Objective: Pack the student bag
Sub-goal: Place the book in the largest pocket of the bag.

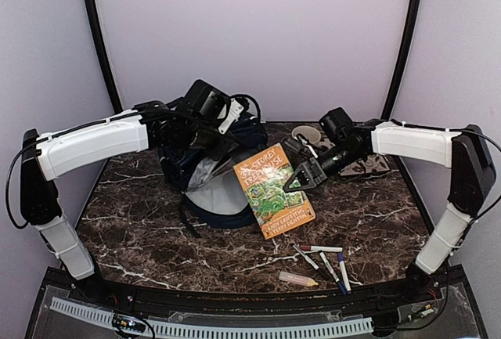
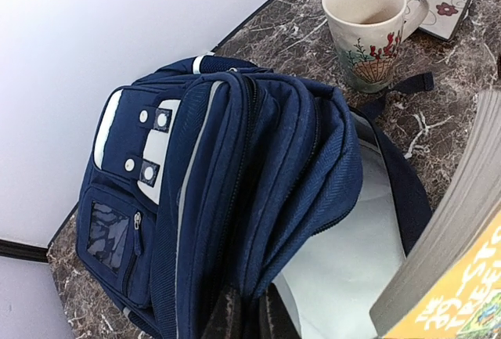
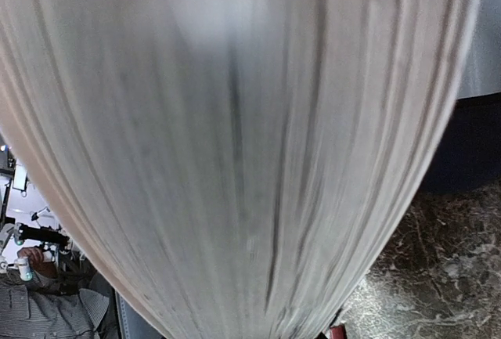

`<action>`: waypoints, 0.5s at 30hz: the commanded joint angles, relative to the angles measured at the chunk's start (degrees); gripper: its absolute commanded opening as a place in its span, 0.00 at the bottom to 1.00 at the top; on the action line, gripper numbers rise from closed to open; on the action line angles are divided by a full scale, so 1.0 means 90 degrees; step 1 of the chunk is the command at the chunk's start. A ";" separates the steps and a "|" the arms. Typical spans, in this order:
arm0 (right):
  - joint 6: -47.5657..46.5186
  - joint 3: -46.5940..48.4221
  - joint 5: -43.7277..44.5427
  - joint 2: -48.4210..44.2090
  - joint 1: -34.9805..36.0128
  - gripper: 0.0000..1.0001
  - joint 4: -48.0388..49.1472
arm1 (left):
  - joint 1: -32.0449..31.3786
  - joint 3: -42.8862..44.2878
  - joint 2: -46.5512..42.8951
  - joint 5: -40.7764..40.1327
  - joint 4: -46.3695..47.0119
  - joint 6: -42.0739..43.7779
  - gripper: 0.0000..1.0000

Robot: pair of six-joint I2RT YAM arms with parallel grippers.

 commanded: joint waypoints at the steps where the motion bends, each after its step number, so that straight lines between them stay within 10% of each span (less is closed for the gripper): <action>1: 0.0238 0.0110 -0.0319 0.0099 0.0429 0.00 0.0408 | 0.0012 0.0259 -0.0674 -0.0315 0.0635 0.0006 0.00; 15: 0.2260 0.1482 -0.0395 0.1570 0.1186 0.00 0.1721 | -0.0006 0.0056 -0.1553 -0.0068 0.0868 -0.0116 0.00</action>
